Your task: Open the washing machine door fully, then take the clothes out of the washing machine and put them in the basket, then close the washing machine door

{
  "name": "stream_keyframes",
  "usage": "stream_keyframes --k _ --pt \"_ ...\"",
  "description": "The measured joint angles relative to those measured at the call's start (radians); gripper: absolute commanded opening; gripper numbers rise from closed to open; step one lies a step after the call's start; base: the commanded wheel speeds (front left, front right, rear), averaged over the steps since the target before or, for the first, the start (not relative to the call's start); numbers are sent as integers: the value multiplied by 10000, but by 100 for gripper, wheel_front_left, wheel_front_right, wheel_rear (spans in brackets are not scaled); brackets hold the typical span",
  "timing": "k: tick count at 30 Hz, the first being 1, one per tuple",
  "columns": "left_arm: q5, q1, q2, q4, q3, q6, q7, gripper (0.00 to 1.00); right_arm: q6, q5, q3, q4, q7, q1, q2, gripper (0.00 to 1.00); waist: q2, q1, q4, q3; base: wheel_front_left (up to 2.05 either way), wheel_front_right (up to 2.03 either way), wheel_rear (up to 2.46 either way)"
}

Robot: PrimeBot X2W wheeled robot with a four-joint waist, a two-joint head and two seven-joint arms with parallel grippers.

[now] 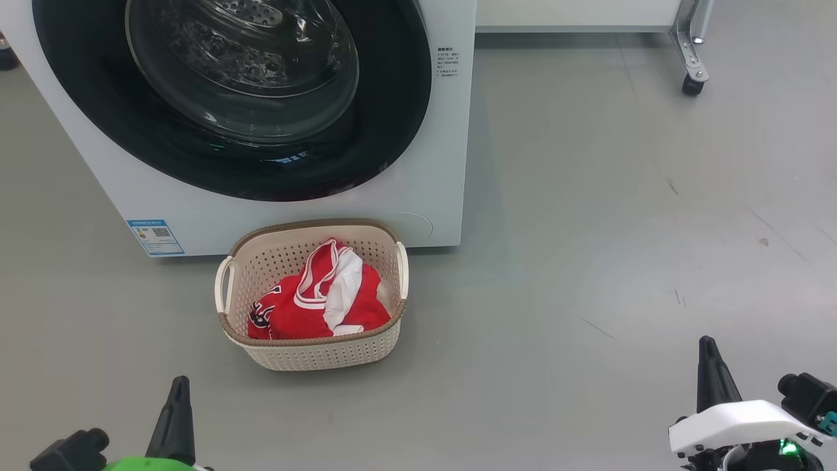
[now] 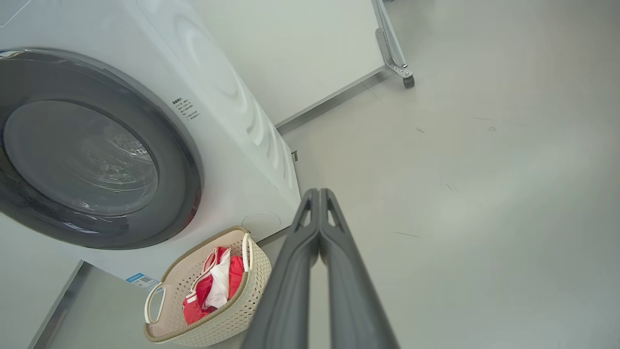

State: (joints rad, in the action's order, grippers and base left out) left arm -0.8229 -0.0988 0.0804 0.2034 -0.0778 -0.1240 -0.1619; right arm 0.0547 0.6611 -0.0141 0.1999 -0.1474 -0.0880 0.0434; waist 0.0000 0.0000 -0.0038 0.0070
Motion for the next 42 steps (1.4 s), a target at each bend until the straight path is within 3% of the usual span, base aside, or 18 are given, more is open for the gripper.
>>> stream_keyframes --k 42 --pt "-4723 839 -33 403 644 0 1407 0 370 5480 809 445 1455 832 -31 0 0 0 20 -26 0 0 0"
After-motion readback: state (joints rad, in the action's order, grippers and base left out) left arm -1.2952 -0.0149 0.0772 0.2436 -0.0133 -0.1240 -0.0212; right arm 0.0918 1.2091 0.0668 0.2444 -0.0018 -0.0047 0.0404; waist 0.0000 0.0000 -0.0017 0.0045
